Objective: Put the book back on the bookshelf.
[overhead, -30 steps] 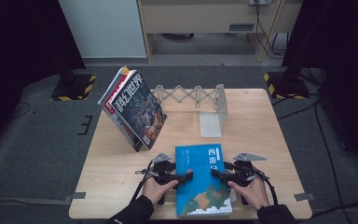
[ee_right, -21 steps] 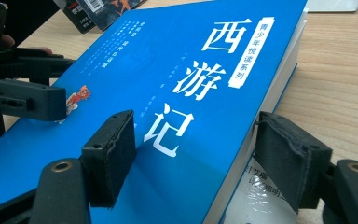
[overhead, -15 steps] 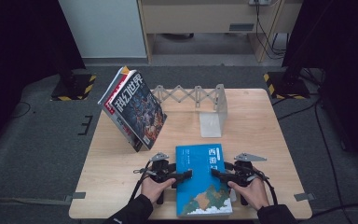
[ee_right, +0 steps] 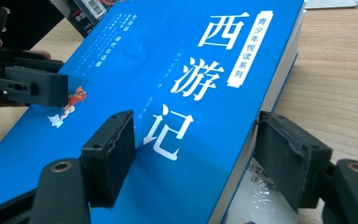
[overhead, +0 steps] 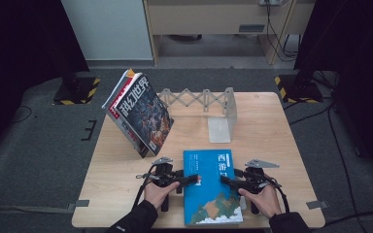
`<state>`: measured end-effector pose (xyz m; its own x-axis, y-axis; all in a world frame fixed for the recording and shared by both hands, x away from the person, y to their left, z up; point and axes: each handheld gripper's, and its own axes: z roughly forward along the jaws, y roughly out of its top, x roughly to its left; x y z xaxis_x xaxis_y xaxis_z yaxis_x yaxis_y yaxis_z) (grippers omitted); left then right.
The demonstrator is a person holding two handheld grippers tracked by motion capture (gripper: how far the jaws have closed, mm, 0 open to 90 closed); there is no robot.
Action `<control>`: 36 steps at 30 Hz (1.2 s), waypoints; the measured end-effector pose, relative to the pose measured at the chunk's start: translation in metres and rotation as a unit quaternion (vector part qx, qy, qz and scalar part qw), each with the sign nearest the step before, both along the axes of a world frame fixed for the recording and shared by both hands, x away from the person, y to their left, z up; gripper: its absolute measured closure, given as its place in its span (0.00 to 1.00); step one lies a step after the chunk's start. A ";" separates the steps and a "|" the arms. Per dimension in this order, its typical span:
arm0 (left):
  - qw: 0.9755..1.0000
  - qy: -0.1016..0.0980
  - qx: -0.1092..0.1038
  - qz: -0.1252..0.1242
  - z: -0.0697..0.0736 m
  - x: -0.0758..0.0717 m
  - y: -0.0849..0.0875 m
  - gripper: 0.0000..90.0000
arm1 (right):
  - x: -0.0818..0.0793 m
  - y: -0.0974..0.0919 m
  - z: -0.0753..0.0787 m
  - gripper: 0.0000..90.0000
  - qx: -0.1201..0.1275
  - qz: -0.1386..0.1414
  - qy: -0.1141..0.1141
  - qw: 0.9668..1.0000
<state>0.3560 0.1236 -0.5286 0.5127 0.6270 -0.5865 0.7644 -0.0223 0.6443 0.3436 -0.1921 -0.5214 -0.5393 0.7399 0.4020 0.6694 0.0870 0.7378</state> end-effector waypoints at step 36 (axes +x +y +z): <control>0.999 0.000 -0.010 -0.050 0.012 -0.002 -0.023 0.45 | 0.001 0.002 0.002 0.40 -0.004 0.011 -0.008 1.000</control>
<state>0.3537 0.1004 -0.5166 0.5723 0.5615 -0.5976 0.7586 -0.0859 0.6458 0.3443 -0.1905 -0.5191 -0.5614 0.7314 0.3871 0.6556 0.1076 0.7474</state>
